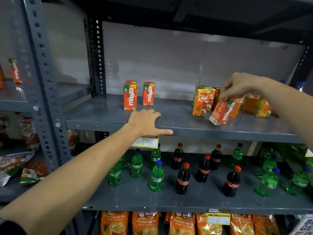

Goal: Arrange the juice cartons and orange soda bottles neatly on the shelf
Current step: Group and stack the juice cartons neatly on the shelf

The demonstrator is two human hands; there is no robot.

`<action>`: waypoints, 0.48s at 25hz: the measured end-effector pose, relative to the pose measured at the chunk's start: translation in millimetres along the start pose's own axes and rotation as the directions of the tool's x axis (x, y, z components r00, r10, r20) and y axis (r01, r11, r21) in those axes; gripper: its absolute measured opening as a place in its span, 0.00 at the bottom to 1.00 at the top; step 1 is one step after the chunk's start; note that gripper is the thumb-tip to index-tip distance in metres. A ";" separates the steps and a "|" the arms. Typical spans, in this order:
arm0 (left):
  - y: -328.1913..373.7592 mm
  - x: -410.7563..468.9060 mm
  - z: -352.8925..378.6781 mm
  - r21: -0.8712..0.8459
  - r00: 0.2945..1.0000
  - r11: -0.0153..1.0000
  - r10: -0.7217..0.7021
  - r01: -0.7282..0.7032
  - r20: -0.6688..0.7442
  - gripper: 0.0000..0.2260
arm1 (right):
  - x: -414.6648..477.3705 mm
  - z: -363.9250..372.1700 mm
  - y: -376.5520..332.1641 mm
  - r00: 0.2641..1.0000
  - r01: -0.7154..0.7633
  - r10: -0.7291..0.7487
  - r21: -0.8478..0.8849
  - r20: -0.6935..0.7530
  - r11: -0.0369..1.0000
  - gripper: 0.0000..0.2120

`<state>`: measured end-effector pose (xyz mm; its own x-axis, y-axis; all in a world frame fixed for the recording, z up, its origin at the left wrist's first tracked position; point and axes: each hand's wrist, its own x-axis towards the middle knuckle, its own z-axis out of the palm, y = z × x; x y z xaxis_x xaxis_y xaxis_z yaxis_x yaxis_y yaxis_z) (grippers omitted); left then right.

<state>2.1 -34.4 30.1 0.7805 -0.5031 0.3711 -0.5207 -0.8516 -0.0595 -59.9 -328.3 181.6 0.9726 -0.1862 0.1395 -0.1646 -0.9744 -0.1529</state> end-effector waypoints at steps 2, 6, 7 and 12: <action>-15.8 -2.6 -4.3 -0.009 0.999 1.000 -0.025 0.024 -0.020 0.48 | -0.6 -7.3 -23.5 0.999 0.026 -0.027 0.044 0.024 0.999 0.06; -35.3 -10.2 -3.5 -0.012 0.999 0.999 0.035 -0.035 0.019 0.50 | 9.4 -6.8 -84.5 0.993 0.104 -0.113 0.173 0.043 0.980 0.07; -36.8 -11.4 -2.1 -0.010 0.998 0.998 0.056 -0.056 0.031 0.51 | 13.4 -5.5 -100.7 0.990 0.121 -0.133 0.187 0.052 0.975 0.09; -40.8 -10.0 0.3 -0.066 0.995 0.995 0.074 -0.070 0.063 0.50 | 40.3 1.9 -173.1 0.982 0.139 -0.162 0.214 0.098 0.967 0.17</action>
<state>15.7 5.2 28.6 0.7601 -0.5731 0.3063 -0.5955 -0.8030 -0.0243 8.2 -166.8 211.9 0.9977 -0.0124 0.0664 0.0108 -0.9411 -0.3380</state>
